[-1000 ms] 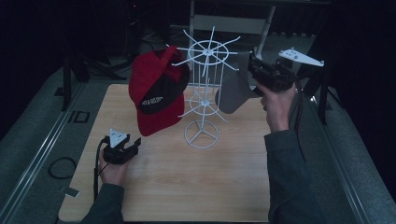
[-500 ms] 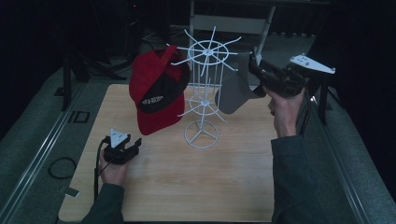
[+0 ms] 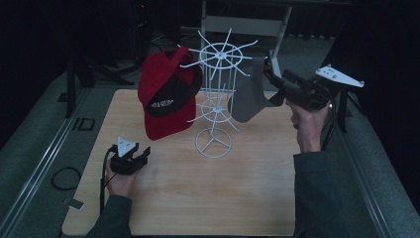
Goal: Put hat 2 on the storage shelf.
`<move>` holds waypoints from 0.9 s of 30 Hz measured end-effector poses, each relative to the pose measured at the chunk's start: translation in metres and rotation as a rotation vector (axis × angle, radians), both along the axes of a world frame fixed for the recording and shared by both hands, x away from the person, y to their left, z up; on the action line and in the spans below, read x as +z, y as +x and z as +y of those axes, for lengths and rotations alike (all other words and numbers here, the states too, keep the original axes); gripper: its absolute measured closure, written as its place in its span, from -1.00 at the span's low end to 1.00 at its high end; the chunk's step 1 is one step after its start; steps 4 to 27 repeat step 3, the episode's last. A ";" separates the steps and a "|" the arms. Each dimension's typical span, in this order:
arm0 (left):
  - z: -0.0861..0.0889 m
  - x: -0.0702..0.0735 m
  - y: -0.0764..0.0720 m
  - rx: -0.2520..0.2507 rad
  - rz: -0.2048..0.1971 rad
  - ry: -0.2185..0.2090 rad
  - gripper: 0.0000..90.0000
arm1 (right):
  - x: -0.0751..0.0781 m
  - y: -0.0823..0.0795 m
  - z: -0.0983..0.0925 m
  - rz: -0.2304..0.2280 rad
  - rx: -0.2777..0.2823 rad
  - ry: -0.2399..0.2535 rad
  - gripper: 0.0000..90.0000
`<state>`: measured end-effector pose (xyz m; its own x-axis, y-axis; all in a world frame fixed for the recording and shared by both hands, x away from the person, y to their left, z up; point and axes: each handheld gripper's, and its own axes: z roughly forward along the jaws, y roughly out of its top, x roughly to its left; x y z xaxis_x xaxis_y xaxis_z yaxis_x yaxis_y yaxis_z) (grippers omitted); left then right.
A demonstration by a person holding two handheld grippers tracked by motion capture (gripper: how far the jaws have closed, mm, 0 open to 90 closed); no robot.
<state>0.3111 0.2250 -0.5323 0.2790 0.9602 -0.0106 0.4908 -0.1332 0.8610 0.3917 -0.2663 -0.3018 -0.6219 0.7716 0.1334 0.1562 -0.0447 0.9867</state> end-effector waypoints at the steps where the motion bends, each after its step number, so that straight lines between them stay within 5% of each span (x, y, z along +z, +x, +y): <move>1: 0.000 0.000 0.000 0.000 0.000 -0.001 0.15 | 0.000 0.000 -0.001 0.002 -0.001 -0.001 -0.10; 27: 0.000 0.000 0.000 0.001 0.000 0.000 0.15 | -0.001 0.000 -0.003 0.001 -0.003 0.000 -0.10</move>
